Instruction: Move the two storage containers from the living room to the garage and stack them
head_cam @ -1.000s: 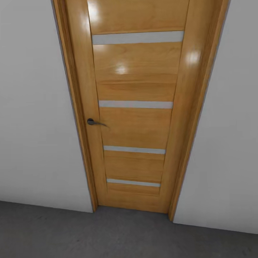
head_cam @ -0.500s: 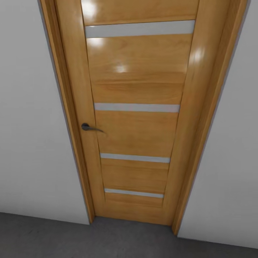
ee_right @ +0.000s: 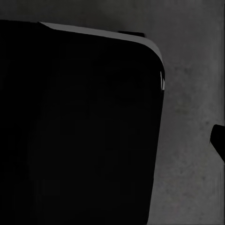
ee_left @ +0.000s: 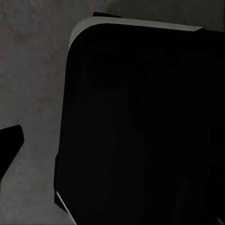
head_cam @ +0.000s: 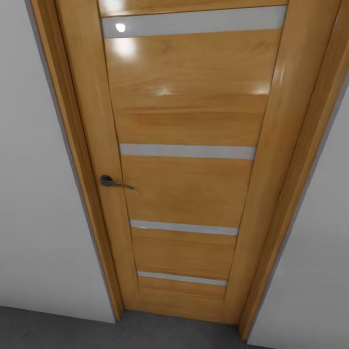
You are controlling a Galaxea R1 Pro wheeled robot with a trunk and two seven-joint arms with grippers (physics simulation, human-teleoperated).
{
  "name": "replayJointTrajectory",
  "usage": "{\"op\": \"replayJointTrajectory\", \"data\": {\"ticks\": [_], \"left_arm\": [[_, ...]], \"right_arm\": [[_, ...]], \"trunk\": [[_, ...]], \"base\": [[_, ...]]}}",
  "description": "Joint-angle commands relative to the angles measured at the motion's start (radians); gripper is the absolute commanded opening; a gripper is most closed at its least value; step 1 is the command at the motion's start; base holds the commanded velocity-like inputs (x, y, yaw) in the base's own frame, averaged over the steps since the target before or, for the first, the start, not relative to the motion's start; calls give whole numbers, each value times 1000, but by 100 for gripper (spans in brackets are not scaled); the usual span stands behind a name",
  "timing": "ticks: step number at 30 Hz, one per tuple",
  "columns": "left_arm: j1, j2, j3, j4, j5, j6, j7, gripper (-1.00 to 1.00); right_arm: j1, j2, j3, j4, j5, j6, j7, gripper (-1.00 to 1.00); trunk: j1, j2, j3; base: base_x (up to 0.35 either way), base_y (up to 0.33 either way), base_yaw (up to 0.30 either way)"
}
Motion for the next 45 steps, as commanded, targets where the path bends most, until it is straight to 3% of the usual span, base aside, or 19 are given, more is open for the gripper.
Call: {"op": "replayJointTrajectory", "data": {"ticks": [1,14,45], "left_arm": [[0,0,1,0,7,-2,1,100],[0,0,0,0,7,-5,1,100],[0,0,1,0,7,-5,1,100]], "right_arm": [[0,0,0,0,8,-3,0,100],[0,1,0,0,9,-2,0,100],[0,1,1,0,12,-3,0,100]], "trunk": [[1,0,-1],[1,0,-1],[1,0,-1]], "base": [[322,0,0],[262,0,0],[6,0,0]]}}
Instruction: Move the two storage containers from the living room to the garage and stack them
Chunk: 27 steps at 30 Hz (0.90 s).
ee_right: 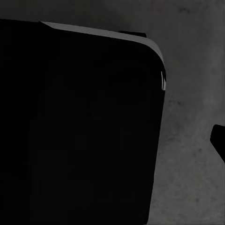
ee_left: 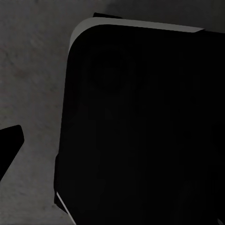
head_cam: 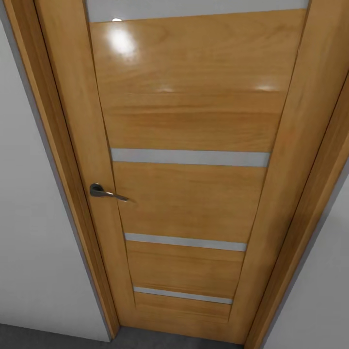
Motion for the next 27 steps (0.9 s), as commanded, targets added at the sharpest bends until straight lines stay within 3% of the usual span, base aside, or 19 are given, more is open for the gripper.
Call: {"op": "replayJointTrajectory", "data": {"ticks": [1,4,6,7,9,11,12,13,23,25,27], "left_arm": [[0,-1,2,0,7,-2,1,100],[0,-1,2,0,7,-2,1,100],[0,-1,2,0,7,-2,1,100],[0,-1,2,0,7,-2,1,100],[0,-1,2,0,7,-2,1,100],[0,-1,2,0,7,-2,1,100],[0,-1,2,0,7,-2,1,100],[0,-1,2,0,7,-2,1,100],[0,-1,1,0,6,-2,1,100],[0,-1,1,0,6,-2,1,100],[0,-1,1,0,6,-2,1,100]], "right_arm": [[0,-6,2,-4,4,1,-13,100],[0,-69,-1,-10,4,-1,-24,100],[0,-148,-6,-37,0,-2,-20,100],[0,-167,-7,-50,-1,-1,-19,100],[-1,-234,-11,-125,-6,6,-15,100],[-2,-277,-13,-203,-8,11,-13,100],[-3,-284,-14,-220,-8,12,-13,100],[-39,-307,-15,-280,-8,17,-12,100],[-321,-300,-10,-286,-1,195,55,100],[-361,-286,-8,-290,0,226,71,100],[-386,-249,-5,-301,4,249,80,100]], "trunk": [[0,0,-1],[0,0,-1],[0,0,-1],[0,0,-1],[0,0,-1],[0,0,-1],[0,0,-1],[0,0,-1],[0,0,-1],[0,0,-1],[0,0,-1]], "base": [[0,0,0],[0,0,0],[0,0,0],[0,0,0],[0,0,0],[0,0,0],[0,0,0],[0,0,0],[0,0,0],[0,0,0],[0,0,0]]}}
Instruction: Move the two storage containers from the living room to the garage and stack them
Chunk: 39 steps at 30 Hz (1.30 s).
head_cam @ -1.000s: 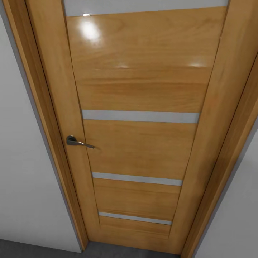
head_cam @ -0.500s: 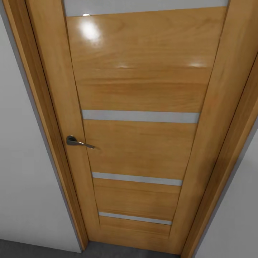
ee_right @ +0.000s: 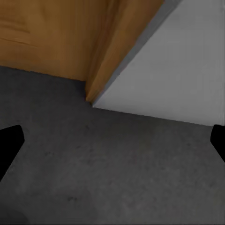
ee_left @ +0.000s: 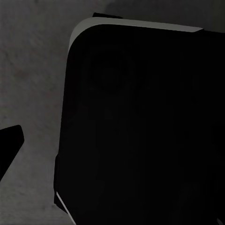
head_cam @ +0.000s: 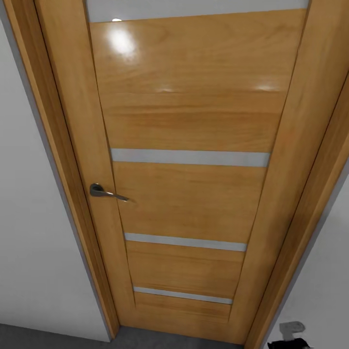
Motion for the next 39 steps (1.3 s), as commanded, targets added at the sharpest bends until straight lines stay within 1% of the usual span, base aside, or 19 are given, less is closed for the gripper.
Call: {"op": "replayJointTrajectory", "data": {"ticks": [1,2,3,4,6,8,11,12,13,15,19,22,23,26,31,32,33,34,39], "left_arm": [[0,0,1,-1,7,-2,1,100],[0,0,1,-1,7,-2,1,100],[0,-1,1,-1,6,-3,1,100],[0,-1,1,-1,6,-3,1,100],[0,-2,1,-1,6,-3,1,100],[0,-2,1,-1,6,-3,1,100],[0,-2,1,-1,6,-3,1,100],[0,-2,1,-1,6,-3,1,100],[0,-2,1,-1,6,-3,1,100],[0,-2,1,-1,6,-3,1,100],[0,-2,1,-1,6,-4,1,100],[0,-1,1,-1,6,-4,1,100],[0,-2,1,-1,6,-3,1,100],[0,-2,1,-1,6,-3,1,100],[0,-4,1,-1,5,-3,1,100],[0,-5,1,-1,5,-3,1,100],[0,-6,0,-1,5,-2,1,100],[0,-6,0,-1,5,-2,1,100],[0,-6,-1,-1,4,-2,1,100]], "right_arm": [[-11,28,1,-10,12,19,8,100],[-20,55,2,-20,19,31,11,100],[-37,100,3,-50,48,62,15,100],[-43,111,3,-60,58,71,17,100],[-66,162,3,-96,95,117,33,100],[-74,190,3,-115,108,141,46,100],[-84,260,5,-191,126,201,76,100],[-85,274,8,-209,128,216,79,100],[-86,301,21,-246,131,247,84,100],[-87,360,89,-337,139,322,90,100],[-88,422,194,-432,144,360,85,100],[-88,422,244,-487,146,369,81,100],[-88,422,280,-567,144,374,80,100],[-88,422,309,-635,142,375,81,100],[-88,422,403,-749,141,375,79,100],[-88,422,434,-780,141,375,79,100],[-88,422,485,-834,142,375,79,100],[-88,422,504,-856,143,373,79,100],[-92,422,531,-912,144,364,77,100]], "trunk": [[0,0,-1],[0,0,-1],[0,0,-1],[0,0,-1],[0,0,-1],[0,0,-1],[0,0,-1],[0,0,-1],[0,0,-1],[0,0,-1],[0,0,-1],[0,0,-1],[0,0,-1],[0,0,-1],[0,0,-1],[0,0,-1],[0,0,-1],[0,0,-1],[0,0,-1]], "base": [[0,0,0],[0,0,0],[0,0,0],[0,0,0],[0,0,0],[0,0,0],[0,0,0],[0,0,0],[0,0,0],[0,0,0],[0,0,0],[0,0,0],[0,0,0],[0,0,0],[0,0,0],[0,0,0],[0,0,0],[0,0,0],[0,0,0]]}}
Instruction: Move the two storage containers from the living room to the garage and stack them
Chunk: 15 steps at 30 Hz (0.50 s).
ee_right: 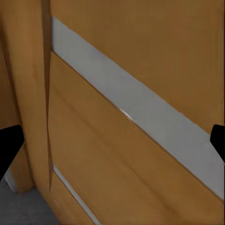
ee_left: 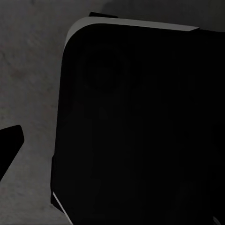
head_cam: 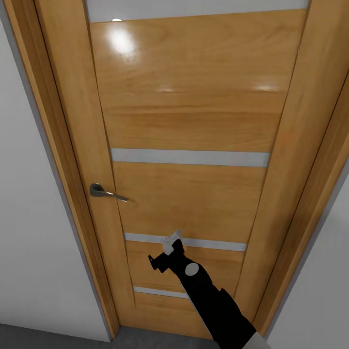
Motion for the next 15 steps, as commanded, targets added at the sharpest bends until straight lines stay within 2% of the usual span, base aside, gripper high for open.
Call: {"op": "replayJointTrajectory", "data": {"ticks": [1,11,15], "left_arm": [[0,-1,0,-1,7,-2,1,100],[1,0,0,-2,7,-3,-4,100],[1,-1,-1,-2,7,-3,-6,100]], "right_arm": [[-9,0,3,-14,10,6,6,100],[-93,0,22,-13,16,-11,-9,100],[-159,0,23,57,40,-54,-45,100]], "trunk": [[0,-1,-1],[0,-1,-1],[0,-1,-1]], "base": [[0,0,0],[0,0,0],[0,0,0]]}}
